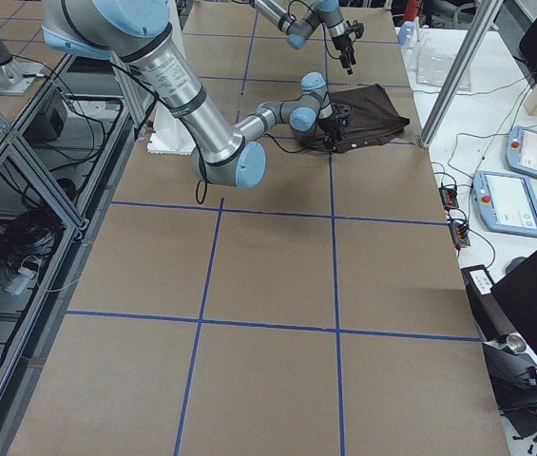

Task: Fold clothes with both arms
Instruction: 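Grasp the shirt's collar edge with the right gripper while the left gripper withdraws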

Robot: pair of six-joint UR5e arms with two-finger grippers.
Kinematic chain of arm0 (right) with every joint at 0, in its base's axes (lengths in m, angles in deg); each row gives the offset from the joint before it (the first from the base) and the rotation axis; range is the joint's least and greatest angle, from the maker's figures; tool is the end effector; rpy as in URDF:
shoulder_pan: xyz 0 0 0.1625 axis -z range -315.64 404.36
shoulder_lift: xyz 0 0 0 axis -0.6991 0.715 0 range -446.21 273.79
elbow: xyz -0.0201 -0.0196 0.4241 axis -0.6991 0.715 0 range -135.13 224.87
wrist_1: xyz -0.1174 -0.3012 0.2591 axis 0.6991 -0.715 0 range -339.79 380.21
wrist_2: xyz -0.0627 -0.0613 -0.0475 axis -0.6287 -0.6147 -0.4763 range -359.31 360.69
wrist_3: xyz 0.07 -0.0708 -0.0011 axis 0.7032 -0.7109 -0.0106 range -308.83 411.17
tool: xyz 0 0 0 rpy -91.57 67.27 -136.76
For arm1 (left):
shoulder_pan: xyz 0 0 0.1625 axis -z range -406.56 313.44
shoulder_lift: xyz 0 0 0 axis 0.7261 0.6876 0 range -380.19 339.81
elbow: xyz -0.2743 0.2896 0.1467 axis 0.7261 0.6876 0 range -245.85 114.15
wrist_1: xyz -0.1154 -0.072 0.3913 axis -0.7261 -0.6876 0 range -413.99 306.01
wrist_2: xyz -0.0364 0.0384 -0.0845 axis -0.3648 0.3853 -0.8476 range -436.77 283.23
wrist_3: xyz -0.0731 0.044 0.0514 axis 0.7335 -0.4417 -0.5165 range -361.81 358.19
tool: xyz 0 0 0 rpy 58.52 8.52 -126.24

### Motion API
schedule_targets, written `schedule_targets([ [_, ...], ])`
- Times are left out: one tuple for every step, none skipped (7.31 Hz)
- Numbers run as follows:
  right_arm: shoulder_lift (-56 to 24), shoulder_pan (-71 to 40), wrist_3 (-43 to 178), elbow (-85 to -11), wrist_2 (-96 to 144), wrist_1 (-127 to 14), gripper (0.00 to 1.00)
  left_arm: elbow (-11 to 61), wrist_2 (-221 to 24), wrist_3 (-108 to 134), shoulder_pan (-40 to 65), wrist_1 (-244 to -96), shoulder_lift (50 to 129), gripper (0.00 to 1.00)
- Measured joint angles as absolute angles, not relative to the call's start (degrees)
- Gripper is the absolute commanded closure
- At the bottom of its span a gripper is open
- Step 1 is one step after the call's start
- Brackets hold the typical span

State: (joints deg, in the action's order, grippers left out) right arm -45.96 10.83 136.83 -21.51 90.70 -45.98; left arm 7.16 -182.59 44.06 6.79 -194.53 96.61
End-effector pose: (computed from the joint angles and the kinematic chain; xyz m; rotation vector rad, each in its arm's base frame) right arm -0.6075 -0.5623 0.2521 0.2856 -0.8329 0.4764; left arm 0.3391 -0.6336 0.4357 0.6211 0.8771 0.0003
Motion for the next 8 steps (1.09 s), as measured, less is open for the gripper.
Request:
schedule_targets([
  [-45.9, 11.1, 136.9, -21.5, 90.3, -46.3, 0.35, 7.2, -182.6, 44.1, 6.8, -194.5, 96.5, 0.0],
  [-45.9, 11.4, 136.9, -21.5, 89.7, -46.4, 0.4, 7.2, -182.6, 44.0, 6.8, -194.6, 96.2, 0.0],
  [-45.9, 11.6, 136.9, -21.5, 89.3, -46.4, 0.41, 7.2, -182.6, 44.0, 6.8, -194.6, 96.0, 0.0],
  [-45.8, 11.8, 137.1, -21.4, 89.1, -46.4, 0.41, 7.2, -182.6, 44.0, 6.8, -194.6, 95.8, 0.0],
  [-45.8, 11.9, 137.5, -21.2, 89.1, -46.4, 0.53, 7.2, -182.6, 44.0, 6.8, -194.6, 95.8, 0.0],
  [-45.8, 12.0, 137.8, -21.2, 89.0, -46.5, 0.99, 7.2, -182.6, 44.0, 6.8, -194.6, 95.8, 0.0],
  [-45.8, 12.0, 138.2, -21.2, 88.8, -46.5, 1.0, 7.2, -182.6, 44.0, 6.8, -194.6, 95.7, 0.0],
  [-45.8, 12.1, 138.8, -21.2, 88.8, -46.6, 1.0, 7.2, -182.6, 44.0, 6.8, -194.6, 95.7, 0.0],
])
